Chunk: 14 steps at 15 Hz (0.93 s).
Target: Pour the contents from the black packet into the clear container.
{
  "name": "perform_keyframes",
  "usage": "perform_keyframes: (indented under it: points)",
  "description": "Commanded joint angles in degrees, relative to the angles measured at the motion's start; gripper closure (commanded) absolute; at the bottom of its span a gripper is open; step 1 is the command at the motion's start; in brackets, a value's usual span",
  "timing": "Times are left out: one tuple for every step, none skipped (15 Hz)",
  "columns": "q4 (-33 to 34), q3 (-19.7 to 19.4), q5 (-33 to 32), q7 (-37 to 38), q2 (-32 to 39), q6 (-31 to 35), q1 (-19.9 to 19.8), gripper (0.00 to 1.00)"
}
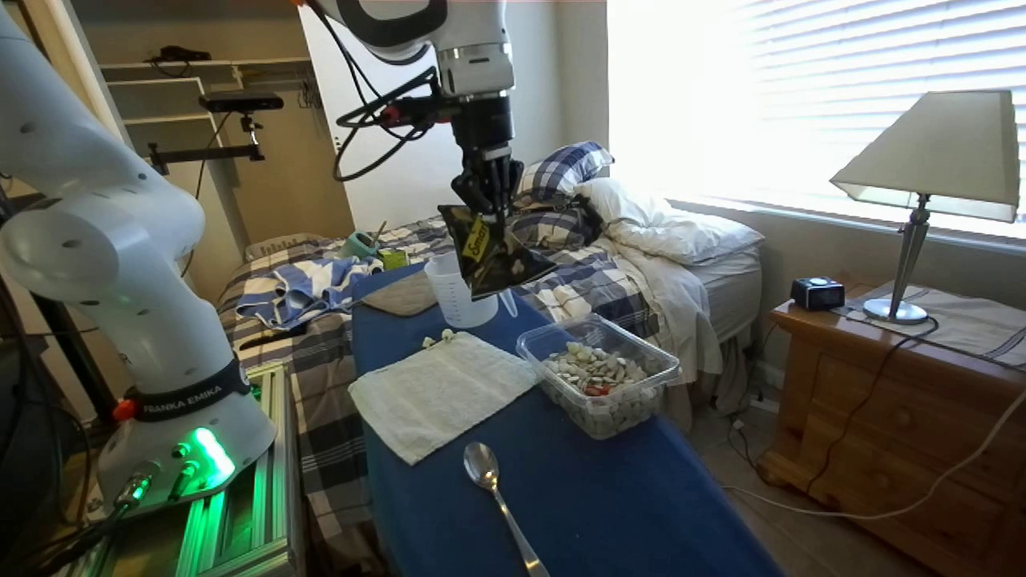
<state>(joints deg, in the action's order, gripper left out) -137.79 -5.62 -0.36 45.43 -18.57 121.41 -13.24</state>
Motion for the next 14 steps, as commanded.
perform_keyframes:
  points:
    - [2.5,-0.1,-2.2,-4.1,0.9,1.3,-0.4,1.00]
    - [3.2,-0.1,-3.0,-5.4,1.1,1.5,-0.5,1.00]
    - [4.2,-0.2,-4.0,-6.8,1.2,1.3,-0.7,1.00]
    - [4.9,-0.3,-5.0,-8.2,1.4,1.1,-0.8,1.00]
    - [5.5,-0.4,-6.4,-9.3,1.6,0.7,-1.2,1.00]
    - [5.9,-0.4,-8.5,-10.4,1.9,0.7,-1.7,1.00]
    - [6.2,-0.5,-10.5,-11.4,2.2,1.0,-2.2,1.00]
    - [6.4,-0.7,-12.7,-12.3,2.6,1.0,-2.7,1.00]
    - [6.6,-0.8,-15.2,-13.1,3.0,1.7,-3.4,1.00]
    - [6.6,-1.0,-17.5,-13.3,3.6,2.4,-4.1,1.00]
    - [6.6,-1.2,-20.0,-13.4,4.1,3.9,-4.7,1.00]
    - [6.5,-1.4,-22.1,-13.2,4.7,5.4,-5.3,1.00]
    - [6.2,-1.6,-24.5,-12.3,5.3,7.8,-5.8,1.00]
    - [5.9,-1.8,-26.7,-11.7,6.0,10.4,-6.3,1.00]
